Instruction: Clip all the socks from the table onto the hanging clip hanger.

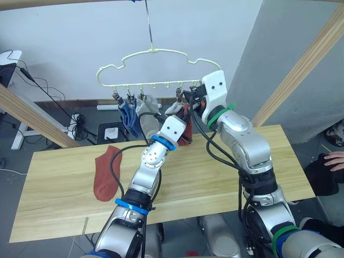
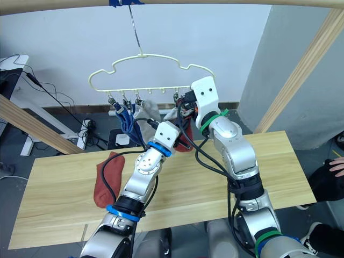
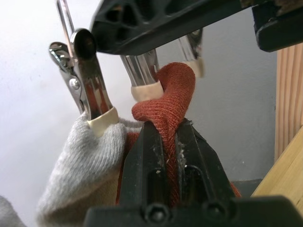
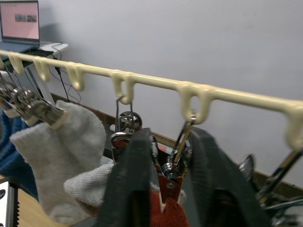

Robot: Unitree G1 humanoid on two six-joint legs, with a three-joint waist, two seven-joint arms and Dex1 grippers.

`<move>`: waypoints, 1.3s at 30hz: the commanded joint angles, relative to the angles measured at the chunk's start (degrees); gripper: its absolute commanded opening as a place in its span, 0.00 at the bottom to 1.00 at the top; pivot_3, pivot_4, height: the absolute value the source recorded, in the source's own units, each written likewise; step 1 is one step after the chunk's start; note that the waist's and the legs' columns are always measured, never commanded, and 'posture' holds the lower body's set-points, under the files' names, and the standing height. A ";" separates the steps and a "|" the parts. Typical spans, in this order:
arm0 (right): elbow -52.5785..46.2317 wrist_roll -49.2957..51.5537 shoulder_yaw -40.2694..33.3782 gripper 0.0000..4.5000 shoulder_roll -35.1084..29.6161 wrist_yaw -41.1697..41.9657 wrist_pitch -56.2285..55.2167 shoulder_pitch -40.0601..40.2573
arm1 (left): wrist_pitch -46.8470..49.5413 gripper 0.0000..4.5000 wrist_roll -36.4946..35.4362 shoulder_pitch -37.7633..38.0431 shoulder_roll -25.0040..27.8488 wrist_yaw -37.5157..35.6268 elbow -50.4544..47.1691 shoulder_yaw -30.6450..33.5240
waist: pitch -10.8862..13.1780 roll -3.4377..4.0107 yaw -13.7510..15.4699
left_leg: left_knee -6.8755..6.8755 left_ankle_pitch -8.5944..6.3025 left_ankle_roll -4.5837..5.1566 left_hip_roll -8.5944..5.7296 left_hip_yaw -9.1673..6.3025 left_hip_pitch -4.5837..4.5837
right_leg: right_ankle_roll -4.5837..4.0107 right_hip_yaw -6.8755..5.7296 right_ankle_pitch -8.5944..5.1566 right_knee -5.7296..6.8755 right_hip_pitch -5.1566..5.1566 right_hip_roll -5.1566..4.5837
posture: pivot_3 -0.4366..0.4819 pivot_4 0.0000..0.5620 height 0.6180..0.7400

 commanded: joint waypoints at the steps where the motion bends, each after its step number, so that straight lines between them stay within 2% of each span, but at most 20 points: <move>1: -3.62 1.63 -1.09 0.52 0.65 -0.17 1.14 0.12 | -0.96 0.00 -0.63 -1.27 -0.59 -0.01 -2.00 0.28 | 0.00 0.00 0.00 | 0.00 0.00 0.00 0.00 0.00 0.00 | 0.00 0.00 0.00 0.00 0.00 0.00 | 0.21 0.53 1.00; 3: -4.70 2.44 -1.36 0.67 0.54 0.22 2.23 0.38 | -0.79 0.00 -0.58 -1.59 -0.72 -0.03 -1.67 0.30 | 0.00 0.00 0.01 | 0.00 0.00 0.00 0.00 0.00 0.00 | 0.00 0.00 0.00 0.00 0.00 0.00 | 0.21 0.53 1.00; 8: -9.80 4.08 -0.92 0.67 -0.77 1.64 5.55 2.55 | -0.13 0.00 -1.54 -1.50 -0.79 -1.63 -1.82 0.06 | 0.00 0.00 0.03 | -0.01 0.00 0.00 0.00 -0.01 -0.01 | 0.00 -0.01 0.00 -0.01 0.00 0.00 | 0.21 0.53 1.00; 17: -19.08 6.31 0.41 0.68 -5.57 4.54 10.60 6.62 | 1.46 0.57 -2.87 0.33 0.46 -5.81 -2.83 -0.51 | 0.00 0.00 -0.03 | 0.00 0.00 0.00 0.01 -0.01 0.00 | 0.01 0.00 -0.01 -0.01 0.01 0.04 | 0.20 0.54 1.00; 23: -25.01 8.24 -1.10 0.68 -9.99 6.33 11.97 9.29 | 3.40 0.57 -6.40 3.02 4.27 -14.26 -5.71 -0.83 | 0.00 0.00 0.04 | 0.00 0.00 0.00 0.01 -0.03 0.00 | 0.01 0.00 -0.01 -0.02 0.01 0.05 | 0.20 0.54 1.00; 28: -28.30 7.74 -2.58 0.68 -11.40 4.25 10.49 11.74 | 10.75 0.57 -13.05 6.98 11.22 -25.34 -13.47 -0.32 | 0.02 0.02 -0.07 | -0.01 0.00 0.00 0.05 -0.02 0.01 | 0.01 0.01 -0.01 -0.03 0.01 0.08 | 0.19 0.55 1.00; 33: -27.79 5.64 -3.55 0.68 -10.60 0.05 9.19 12.77 | 18.33 0.57 -18.44 8.73 18.08 -30.25 -21.93 2.93 | 0.03 0.03 0.03 | -0.01 0.00 0.00 0.10 -0.06 0.02 | 0.01 0.03 -0.02 -0.01 0.02 0.17 | 0.20 0.55 1.00; 36: -26.12 4.74 -3.46 0.55 -10.16 -1.29 8.28 12.65 | 22.38 0.58 -20.65 8.23 20.30 -30.49 -25.31 4.79 | 0.03 0.04 0.09 | -0.01 0.00 0.00 0.10 -0.06 0.03 | 0.01 0.04 -0.02 -0.02 0.02 0.18 | 0.21 0.55 1.00; 39: -24.42 3.99 -2.54 0.34 -9.70 -1.82 7.50 12.28 | 24.78 0.58 -21.32 7.56 21.34 -29.70 -27.28 6.21 | 0.03 0.04 0.15 | -0.01 0.00 0.00 0.10 -0.06 0.03 | 0.01 0.04 -0.02 -0.03 0.03 0.18 | 0.22 0.55 1.00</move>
